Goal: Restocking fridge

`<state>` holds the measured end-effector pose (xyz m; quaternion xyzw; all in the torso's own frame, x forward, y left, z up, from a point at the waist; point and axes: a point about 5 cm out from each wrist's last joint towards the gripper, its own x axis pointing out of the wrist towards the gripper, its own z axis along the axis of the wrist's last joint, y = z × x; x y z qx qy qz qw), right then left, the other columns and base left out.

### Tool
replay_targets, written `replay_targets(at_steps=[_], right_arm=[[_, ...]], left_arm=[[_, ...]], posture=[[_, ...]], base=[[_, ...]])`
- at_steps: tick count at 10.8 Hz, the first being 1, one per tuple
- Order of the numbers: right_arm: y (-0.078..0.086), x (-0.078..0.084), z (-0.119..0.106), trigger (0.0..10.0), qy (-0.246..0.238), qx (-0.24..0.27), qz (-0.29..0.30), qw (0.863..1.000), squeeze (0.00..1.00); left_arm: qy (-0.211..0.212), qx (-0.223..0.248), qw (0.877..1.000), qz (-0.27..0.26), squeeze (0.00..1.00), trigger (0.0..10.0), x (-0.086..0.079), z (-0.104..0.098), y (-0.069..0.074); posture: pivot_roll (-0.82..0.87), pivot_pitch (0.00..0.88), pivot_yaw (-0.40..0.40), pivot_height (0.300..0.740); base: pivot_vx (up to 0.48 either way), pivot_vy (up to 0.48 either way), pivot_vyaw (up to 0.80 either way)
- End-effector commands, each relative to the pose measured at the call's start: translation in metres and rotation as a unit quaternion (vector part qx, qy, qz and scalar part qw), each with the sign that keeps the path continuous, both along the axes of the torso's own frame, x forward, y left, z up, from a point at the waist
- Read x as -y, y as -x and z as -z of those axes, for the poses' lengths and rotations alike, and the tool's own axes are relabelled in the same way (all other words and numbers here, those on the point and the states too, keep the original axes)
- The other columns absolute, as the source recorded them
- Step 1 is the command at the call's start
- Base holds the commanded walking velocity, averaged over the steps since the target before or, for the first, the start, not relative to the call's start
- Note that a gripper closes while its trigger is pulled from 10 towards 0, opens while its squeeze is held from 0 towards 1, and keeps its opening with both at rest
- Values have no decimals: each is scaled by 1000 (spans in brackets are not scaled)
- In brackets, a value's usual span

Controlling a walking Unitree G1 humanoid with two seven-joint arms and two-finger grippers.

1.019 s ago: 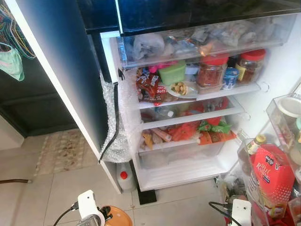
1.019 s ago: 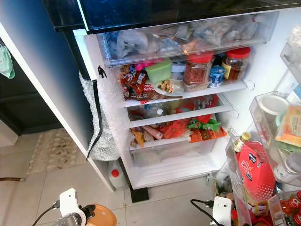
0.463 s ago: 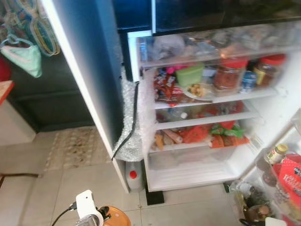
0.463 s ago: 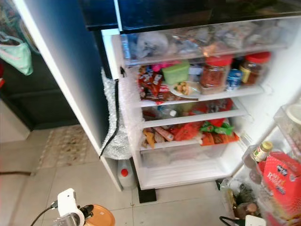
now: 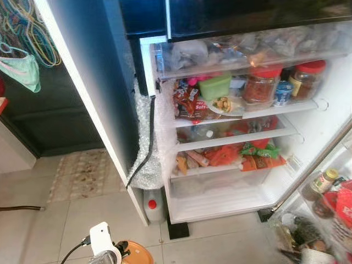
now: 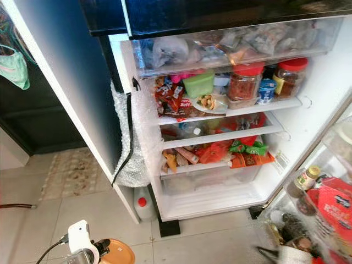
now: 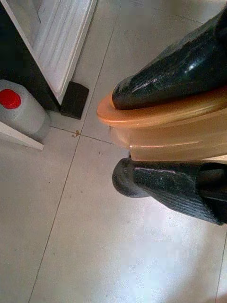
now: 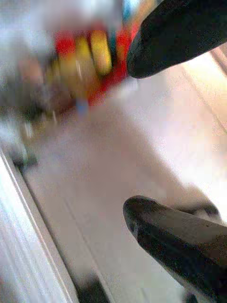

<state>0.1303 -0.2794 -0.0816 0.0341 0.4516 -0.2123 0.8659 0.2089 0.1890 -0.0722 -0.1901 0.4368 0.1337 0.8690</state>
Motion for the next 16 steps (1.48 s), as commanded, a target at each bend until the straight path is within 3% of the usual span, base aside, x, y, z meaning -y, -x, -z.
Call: replay_targets(at_steps=[1,4,9,16], right_arm=[[2,-8,4,10000,-22,-11,-18,1000,0],[-15,-29,5,10000,-57,2,-41,998,0],[-21,-32,3,10000,-50,8,-49,998,0],[-25,-32,2,10000,-53,10,-46,997,0]], left_arm=[[-8,-9,1000,6,0,10000,-3,1,3],[-16,-9,1000,11,0,10000,-4,1,3],[-15,-9,1000,10,0,10000,-3,1,2],[-15,-8,1000,8,0,10000,-3,1,2]], posture=[[-129,10,61,740],[-124,3,63,740],[-122,17,57,740],[-120,23,57,740]], base=[[0,0,0],[0,0,0],[0,0,0],[0,-339,0]])
